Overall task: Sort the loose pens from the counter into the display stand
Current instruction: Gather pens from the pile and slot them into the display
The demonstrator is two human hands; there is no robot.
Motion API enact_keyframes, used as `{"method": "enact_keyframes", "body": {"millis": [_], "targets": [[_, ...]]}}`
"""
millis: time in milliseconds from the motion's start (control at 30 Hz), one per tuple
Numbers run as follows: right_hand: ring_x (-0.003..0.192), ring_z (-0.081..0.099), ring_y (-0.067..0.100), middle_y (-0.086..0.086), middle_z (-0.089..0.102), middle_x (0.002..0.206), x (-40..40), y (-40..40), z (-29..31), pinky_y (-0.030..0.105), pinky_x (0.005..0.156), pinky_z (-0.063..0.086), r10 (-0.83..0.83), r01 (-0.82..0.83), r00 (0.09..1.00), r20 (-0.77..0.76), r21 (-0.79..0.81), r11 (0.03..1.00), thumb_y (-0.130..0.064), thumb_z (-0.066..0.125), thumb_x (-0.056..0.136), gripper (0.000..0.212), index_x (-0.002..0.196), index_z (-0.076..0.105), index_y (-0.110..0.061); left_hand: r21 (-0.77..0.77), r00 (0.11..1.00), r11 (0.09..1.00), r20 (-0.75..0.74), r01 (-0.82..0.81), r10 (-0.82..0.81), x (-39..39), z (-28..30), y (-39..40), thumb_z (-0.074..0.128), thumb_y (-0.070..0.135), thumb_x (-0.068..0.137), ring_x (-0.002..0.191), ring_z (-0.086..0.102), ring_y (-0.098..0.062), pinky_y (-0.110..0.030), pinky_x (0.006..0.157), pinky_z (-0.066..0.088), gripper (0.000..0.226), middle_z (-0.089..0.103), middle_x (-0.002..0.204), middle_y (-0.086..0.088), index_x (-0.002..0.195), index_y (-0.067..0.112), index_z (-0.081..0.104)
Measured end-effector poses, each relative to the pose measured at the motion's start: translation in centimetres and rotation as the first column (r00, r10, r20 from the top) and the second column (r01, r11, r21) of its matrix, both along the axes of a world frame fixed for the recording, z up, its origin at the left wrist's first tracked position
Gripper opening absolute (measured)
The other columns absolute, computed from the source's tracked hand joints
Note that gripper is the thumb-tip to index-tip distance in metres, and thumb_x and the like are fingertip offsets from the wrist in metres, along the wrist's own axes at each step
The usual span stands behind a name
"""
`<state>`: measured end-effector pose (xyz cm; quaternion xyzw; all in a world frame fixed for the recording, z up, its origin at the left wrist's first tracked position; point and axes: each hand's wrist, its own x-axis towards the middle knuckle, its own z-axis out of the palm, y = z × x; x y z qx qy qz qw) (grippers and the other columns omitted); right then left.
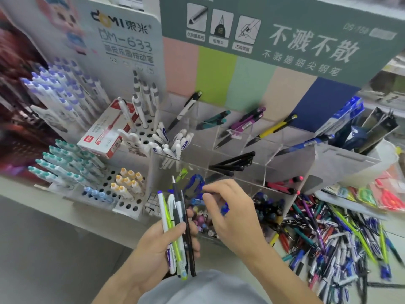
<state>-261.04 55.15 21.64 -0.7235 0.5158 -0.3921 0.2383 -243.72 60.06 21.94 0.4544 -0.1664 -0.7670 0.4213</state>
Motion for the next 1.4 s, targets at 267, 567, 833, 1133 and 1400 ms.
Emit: {"method": "enact_keyframes", "body": {"millis": [267,567,833,1133,1400], "targets": [[0.071,0.059,0.002,-0.015,0.069,0.096,-1.7,0.5,1.3,0.02,0.068,0.05,0.02,-0.094,0.99,0.143,0.531,0.842,-0.025,0.079,0.087,0.04,0.122,0.063,-0.037,-0.059,0.962,0.968,-0.108,0.244,-0.249,-1.3,0.3,-0.4,0.061,0.0,0.076,0.082,0.067,-0.046,-0.055,0.076,0.058,0.033,0.066,0.099,-0.037,0.106,-0.005,0.072],[0.079,0.063,0.01,-0.018,0.063,0.101,-3.4,1.0,2.4,0.038,0.075,0.056,0.081,-0.207,0.968,0.237,0.578,0.789,-0.03,0.08,0.086,0.057,0.133,0.053,-0.047,-0.018,0.922,0.925,-0.078,0.379,-0.379,-2.0,0.1,-0.3,0.066,0.013,0.086,0.074,0.067,-0.042,-0.049,0.07,0.058,0.036,0.063,0.093,-0.036,0.113,-0.011,0.062],[0.087,0.069,0.021,-0.003,0.072,0.096,-3.5,0.7,2.5,0.049,0.084,0.057,0.082,-0.196,0.974,0.213,0.599,0.777,-0.02,0.073,0.087,0.04,0.119,0.057,-0.038,0.022,0.867,0.895,-0.26,0.446,-0.426,-1.8,-0.7,-0.1,0.07,0.023,0.084,0.086,0.064,-0.043,-0.055,0.083,0.053,0.045,0.061,0.102,-0.033,0.118,-0.008,0.065],[0.082,0.065,0.033,-0.002,0.073,0.089,-3.7,0.4,3.0,0.056,0.082,0.054,0.019,-0.169,0.952,0.305,0.473,0.865,-0.015,0.074,0.084,0.024,0.101,0.069,-0.031,0.012,0.878,0.895,-0.198,0.446,-0.435,-1.7,-1.8,0.1,0.066,0.035,0.091,0.069,0.057,-0.031,-0.038,0.061,0.053,0.04,0.057,0.091,-0.025,0.11,0.0,0.067],[0.087,0.07,0.024,0.001,0.075,0.092,-5.9,0.1,4.3,0.039,0.084,0.059,-0.093,-0.066,0.934,0.345,0.423,0.904,-0.009,0.073,0.092,0.013,0.097,0.075,-0.021,-0.147,0.825,0.813,0.044,0.563,-0.563,-1.2,-2.9,-0.5,0.071,0.029,0.092,0.066,0.052,-0.024,-0.03,0.053,0.045,0.045,0.058,0.092,-0.013,0.127,0.005,0.058]]}}
